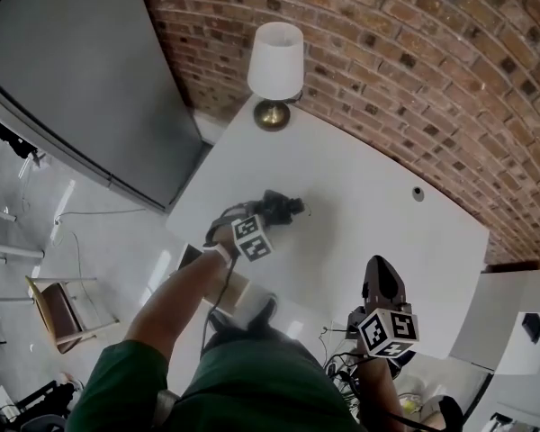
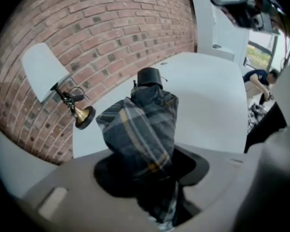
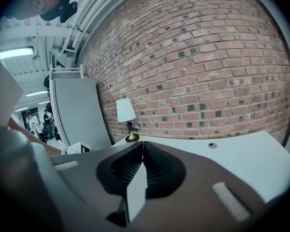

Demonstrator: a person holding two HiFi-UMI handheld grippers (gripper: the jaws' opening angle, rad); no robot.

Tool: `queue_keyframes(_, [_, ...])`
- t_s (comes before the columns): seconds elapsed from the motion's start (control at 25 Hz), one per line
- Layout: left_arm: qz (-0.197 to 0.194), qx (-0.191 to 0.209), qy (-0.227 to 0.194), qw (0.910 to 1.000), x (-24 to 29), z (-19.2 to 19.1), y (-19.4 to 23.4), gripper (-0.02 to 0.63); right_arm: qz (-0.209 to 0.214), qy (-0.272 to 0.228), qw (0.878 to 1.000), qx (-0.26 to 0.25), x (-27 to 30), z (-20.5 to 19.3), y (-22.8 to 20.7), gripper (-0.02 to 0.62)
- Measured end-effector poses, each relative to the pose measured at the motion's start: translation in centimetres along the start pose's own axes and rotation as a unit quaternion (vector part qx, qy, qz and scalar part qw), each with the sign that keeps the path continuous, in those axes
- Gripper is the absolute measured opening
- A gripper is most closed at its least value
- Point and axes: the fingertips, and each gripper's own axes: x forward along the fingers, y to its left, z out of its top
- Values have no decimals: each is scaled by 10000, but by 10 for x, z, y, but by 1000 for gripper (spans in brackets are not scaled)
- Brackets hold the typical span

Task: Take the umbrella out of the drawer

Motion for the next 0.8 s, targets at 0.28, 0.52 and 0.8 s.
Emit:
queue_keyframes(0.28, [-132, 617, 663, 9958, 50, -8, -3, 204, -40, 136, 9999, -64, 12, -1, -8, 0])
queue_keyframes(0.52, [-16, 710, 352, 9969, 50, -6, -3, 313, 21, 152, 9998, -124, 18, 1, 1, 0])
queue_keyframes(0.8, [337, 179, -474, 9981, -8, 3, 16, 327, 197, 42, 9996, -213, 27, 10, 32, 0])
